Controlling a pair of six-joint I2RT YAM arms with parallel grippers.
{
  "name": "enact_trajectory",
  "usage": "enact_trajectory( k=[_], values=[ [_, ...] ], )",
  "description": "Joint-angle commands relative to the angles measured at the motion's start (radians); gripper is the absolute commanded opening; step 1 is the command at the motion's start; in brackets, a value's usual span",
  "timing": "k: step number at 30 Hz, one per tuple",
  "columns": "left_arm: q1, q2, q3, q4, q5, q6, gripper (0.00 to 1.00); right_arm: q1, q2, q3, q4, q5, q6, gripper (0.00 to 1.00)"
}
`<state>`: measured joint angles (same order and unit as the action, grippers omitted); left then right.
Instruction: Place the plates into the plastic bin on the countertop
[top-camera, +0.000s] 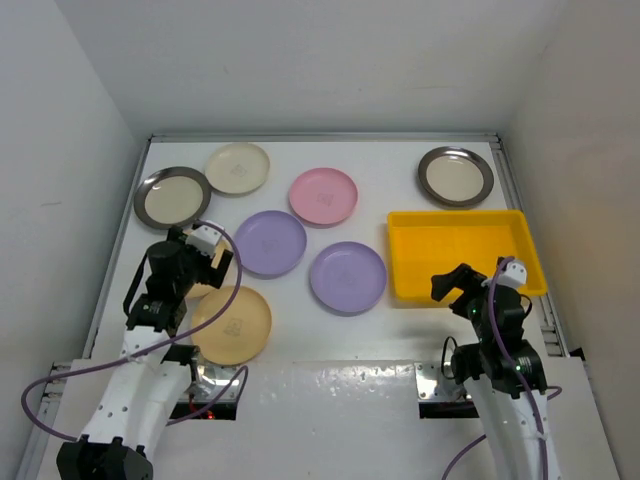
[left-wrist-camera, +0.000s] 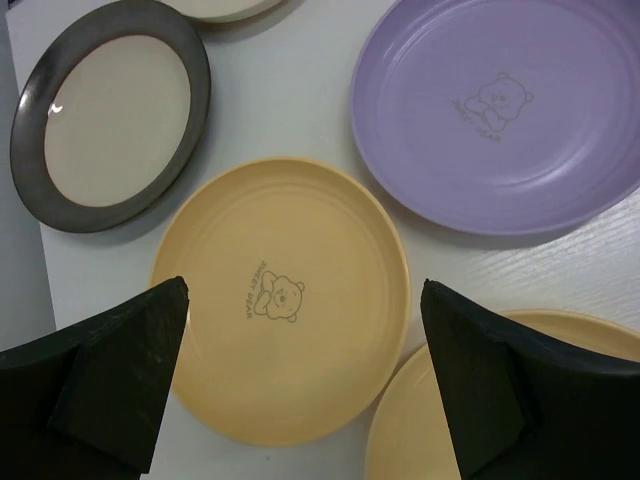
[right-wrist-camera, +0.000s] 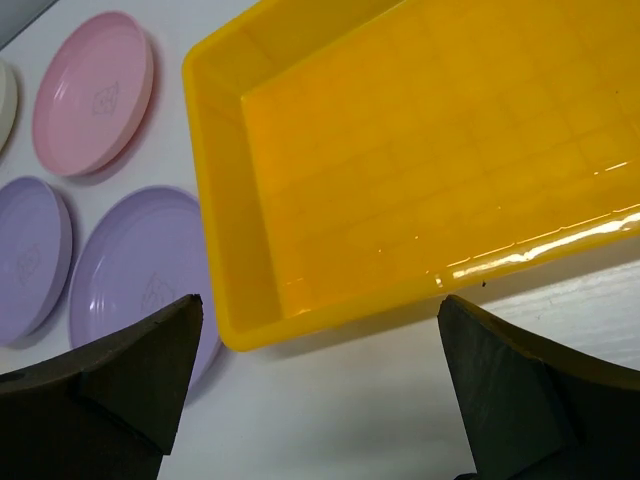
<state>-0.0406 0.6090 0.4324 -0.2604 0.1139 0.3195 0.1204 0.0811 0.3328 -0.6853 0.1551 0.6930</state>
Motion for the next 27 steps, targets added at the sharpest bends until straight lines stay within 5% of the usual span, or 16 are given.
enact_trajectory(
  k=[1,6,8,9,10,12,14,17,24,27],
  values=[
    [-0.007,-0.028,0.031,0.027,-0.01,-0.025,1.0,0.022,0.031,0.015,0.026,-0.031,0.003,1.0],
    [-0.007,0.012,0.069,0.056,-0.01,0.042,1.0,0.001,0.184,0.038,0.174,-0.107,-0.102,1.0],
    [-0.007,0.046,0.124,0.033,0.062,0.09,1.0,0.002,0.401,0.136,0.272,-0.149,-0.218,0.94],
    [-0.007,0.093,0.162,0.033,0.155,0.142,1.0,-0.004,0.622,0.184,0.327,-0.216,-0.281,0.8],
    [-0.018,0.122,0.183,0.033,0.193,0.154,1.0,-0.011,0.704,0.242,0.32,-0.233,-0.302,0.39],
    [-0.018,0.196,0.235,0.033,0.245,0.155,1.0,-0.086,0.947,0.544,0.293,-0.301,-0.319,0.22],
    [-0.038,0.338,0.333,0.033,0.259,0.122,1.0,-0.19,1.176,0.771,0.282,-0.434,-0.296,0.64],
    [-0.048,0.547,0.49,0.01,0.234,0.06,0.95,-0.338,1.579,1.033,0.325,-0.447,-0.108,0.74],
    [-0.113,0.834,0.722,0.01,0.106,-0.026,0.87,-0.498,2.124,1.536,0.239,-0.424,0.08,0.69],
    [-0.122,0.909,0.773,0.01,0.093,-0.054,0.86,-0.502,2.162,1.606,0.155,-0.343,0.068,0.67]
  ],
)
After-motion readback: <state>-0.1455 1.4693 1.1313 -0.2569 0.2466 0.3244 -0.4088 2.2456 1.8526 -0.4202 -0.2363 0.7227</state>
